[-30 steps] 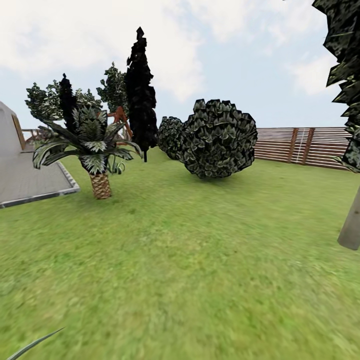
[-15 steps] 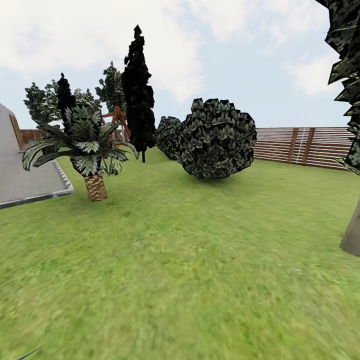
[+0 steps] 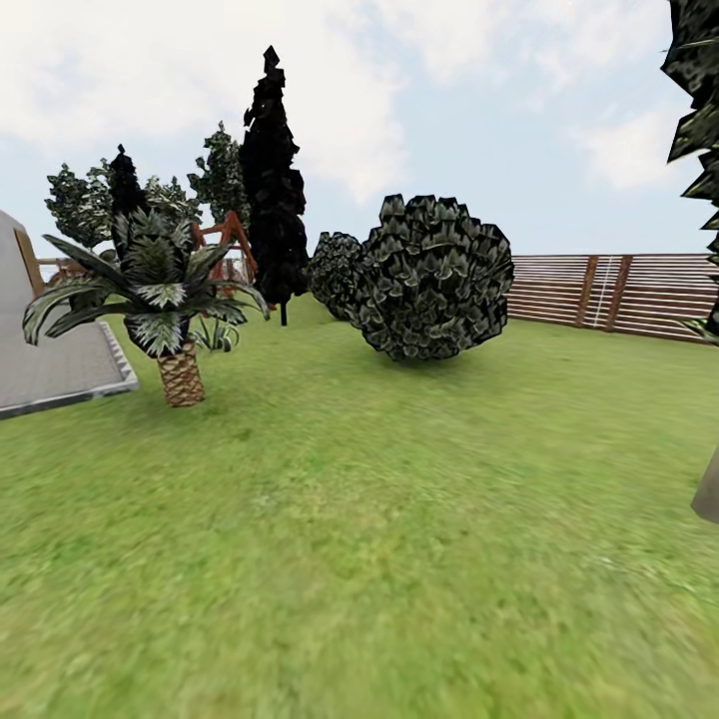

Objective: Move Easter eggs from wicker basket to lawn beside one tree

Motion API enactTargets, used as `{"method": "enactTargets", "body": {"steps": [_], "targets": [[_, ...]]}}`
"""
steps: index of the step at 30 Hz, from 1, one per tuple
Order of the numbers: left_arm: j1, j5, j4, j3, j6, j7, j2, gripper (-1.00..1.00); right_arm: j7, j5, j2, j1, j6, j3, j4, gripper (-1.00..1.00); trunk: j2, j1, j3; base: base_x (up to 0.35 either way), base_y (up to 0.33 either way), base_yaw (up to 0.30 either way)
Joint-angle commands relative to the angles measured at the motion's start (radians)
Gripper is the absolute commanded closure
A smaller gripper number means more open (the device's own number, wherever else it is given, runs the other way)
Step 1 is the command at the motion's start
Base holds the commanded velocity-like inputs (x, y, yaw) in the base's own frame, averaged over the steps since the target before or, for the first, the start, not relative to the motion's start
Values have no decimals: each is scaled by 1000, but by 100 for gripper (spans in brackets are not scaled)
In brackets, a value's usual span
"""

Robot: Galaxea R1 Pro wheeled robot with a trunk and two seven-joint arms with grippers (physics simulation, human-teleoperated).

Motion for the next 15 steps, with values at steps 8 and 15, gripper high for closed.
{"method": "enactTargets", "body": {"steps": [8,15], "targets": [[0,9,-10,0,0,-5,-28,-100,1,0,23,-2,-4,0,0,-100,0,1,-1,117,-36,0],[0,11,-49,3,0,-7,-44,-100,-1,-1,13,-3,-4,-1,-1,-100,0,1,-1,0,0,0]]}}
